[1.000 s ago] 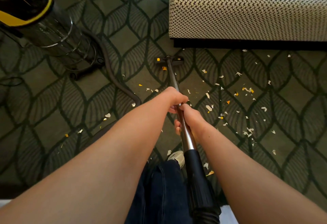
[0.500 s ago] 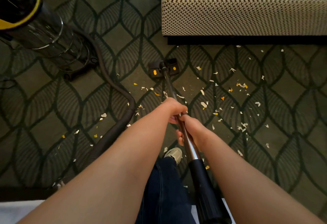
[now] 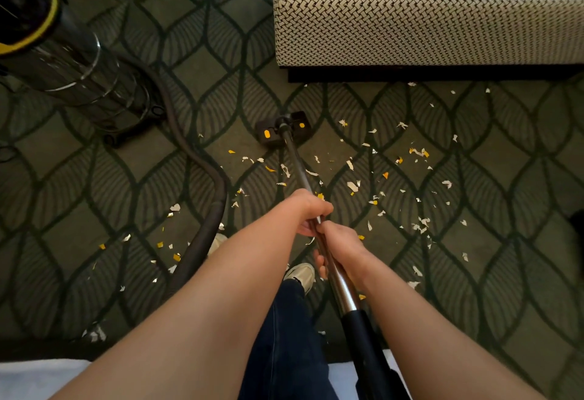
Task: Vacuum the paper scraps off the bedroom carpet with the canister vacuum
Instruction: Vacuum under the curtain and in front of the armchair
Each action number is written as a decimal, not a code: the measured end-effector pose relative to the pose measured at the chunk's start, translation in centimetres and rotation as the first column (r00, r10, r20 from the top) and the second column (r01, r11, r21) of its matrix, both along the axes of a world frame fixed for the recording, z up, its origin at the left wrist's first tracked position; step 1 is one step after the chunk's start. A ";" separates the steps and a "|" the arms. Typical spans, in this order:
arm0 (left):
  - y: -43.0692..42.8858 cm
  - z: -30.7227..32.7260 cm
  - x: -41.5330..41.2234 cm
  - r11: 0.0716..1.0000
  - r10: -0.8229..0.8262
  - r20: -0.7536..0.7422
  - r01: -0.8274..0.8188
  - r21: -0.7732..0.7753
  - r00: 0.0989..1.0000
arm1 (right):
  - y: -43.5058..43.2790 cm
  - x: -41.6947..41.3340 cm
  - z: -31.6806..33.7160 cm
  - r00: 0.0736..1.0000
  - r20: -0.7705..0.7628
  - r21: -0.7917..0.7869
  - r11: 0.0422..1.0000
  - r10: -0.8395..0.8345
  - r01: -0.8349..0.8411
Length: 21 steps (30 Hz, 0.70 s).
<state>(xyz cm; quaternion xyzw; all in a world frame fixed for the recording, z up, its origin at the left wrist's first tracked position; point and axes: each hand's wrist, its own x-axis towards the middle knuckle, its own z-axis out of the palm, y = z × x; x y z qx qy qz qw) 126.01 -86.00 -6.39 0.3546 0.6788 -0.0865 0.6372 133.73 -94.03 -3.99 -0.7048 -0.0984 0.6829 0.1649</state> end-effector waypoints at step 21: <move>16.2 3.6 3.6 0.995 0.103 0.056 -0.103 -0.013 0.993 | 17.6 4.8 3.3 0.956 0.130 0.049 0.961 0.263 -0.271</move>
